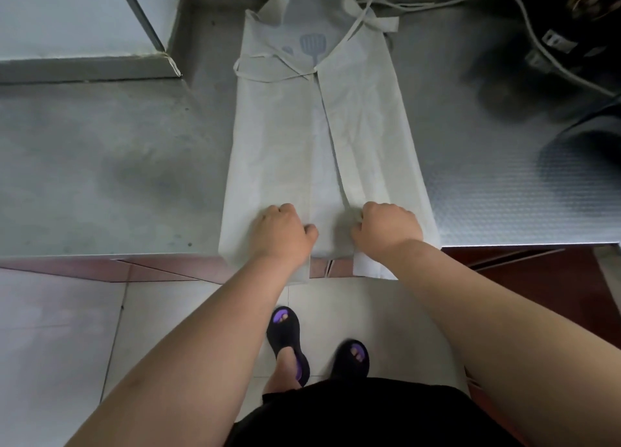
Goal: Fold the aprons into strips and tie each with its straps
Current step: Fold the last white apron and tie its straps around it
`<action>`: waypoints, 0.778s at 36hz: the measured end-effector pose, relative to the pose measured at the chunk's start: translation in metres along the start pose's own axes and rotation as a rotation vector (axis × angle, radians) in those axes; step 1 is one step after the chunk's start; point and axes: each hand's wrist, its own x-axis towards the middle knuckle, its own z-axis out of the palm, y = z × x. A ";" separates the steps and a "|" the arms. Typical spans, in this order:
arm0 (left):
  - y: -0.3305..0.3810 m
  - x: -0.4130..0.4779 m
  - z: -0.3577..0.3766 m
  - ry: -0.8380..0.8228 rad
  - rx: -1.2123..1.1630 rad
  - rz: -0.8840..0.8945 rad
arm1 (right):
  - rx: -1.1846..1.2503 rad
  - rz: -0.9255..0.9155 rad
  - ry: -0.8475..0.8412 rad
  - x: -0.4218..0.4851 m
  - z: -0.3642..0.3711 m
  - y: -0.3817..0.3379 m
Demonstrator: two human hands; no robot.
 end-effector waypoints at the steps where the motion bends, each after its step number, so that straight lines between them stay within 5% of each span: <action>1: 0.001 -0.001 0.000 -0.011 0.014 -0.005 | 0.013 0.018 -0.005 -0.001 0.001 -0.001; 16: 0.006 0.011 -0.018 -0.035 -0.183 0.157 | 0.423 0.007 -0.095 0.013 -0.009 -0.020; 22: -0.002 0.011 -0.007 -0.055 -0.030 0.154 | 0.455 -0.036 -0.126 0.015 0.004 -0.015; 28: -0.016 0.006 -0.002 -0.006 -0.142 0.291 | 0.387 -0.120 -0.108 0.007 0.013 -0.008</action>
